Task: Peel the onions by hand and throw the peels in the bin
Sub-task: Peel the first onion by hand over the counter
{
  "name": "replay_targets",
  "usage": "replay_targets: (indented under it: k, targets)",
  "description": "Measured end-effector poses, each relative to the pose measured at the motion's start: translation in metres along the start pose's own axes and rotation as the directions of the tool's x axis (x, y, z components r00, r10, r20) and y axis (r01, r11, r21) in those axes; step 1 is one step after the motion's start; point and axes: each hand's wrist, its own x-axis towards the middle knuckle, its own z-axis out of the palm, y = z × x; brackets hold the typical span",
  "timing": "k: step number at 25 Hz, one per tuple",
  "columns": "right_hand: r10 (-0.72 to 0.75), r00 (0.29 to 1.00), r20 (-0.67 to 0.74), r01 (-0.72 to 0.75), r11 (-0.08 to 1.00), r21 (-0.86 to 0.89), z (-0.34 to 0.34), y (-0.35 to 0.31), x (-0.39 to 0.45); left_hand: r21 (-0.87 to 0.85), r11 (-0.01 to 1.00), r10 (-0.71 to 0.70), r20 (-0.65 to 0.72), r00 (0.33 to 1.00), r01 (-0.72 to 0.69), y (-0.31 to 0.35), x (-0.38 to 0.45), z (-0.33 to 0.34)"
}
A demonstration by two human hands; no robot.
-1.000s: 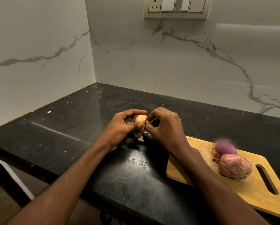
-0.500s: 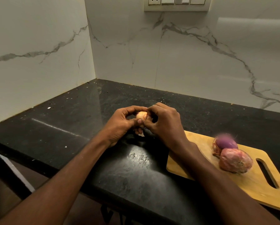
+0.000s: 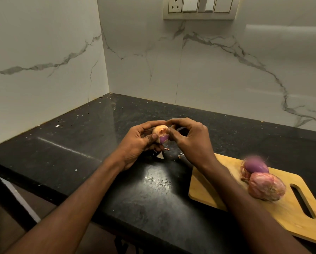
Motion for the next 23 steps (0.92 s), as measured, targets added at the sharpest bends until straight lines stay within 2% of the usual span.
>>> replay_targets:
  k: [8,11,14,17,19,23]
  targets:
    - [-0.121,0.990,0.077,0.131,0.982,-0.139,0.002,0.000,-0.001,0.057,0.998,-0.006,0.041,0.999,0.004,0.002,-0.002,0.001]
    - [-0.060,0.996,0.067,0.069,0.987,-0.148,0.008,0.003,-0.001,0.046,0.999,-0.007,0.035,0.999,0.005,0.001,-0.001,0.001]
    - [-0.043,0.999,0.020,0.044,0.998,-0.055,0.006,0.004,0.000,0.034,0.999,-0.019,0.017,1.000,0.019,0.001,0.000,-0.001]
    - [-0.101,0.983,0.152,0.115,0.989,-0.090,-0.001,0.000,0.000,-0.011,0.999,-0.041,-0.002,0.999,0.041,-0.001,0.002,0.000]
    - [-0.084,0.969,0.231,0.123,0.979,-0.162,-0.001,-0.001,-0.001,0.008,0.999,-0.044,0.009,0.999,0.044,-0.002,0.002,-0.001]
    - [-0.108,0.973,0.202,0.153,0.964,-0.219,0.002,-0.002,-0.002,0.064,0.997,-0.042,0.022,0.999,0.041,-0.003,0.001,-0.001]
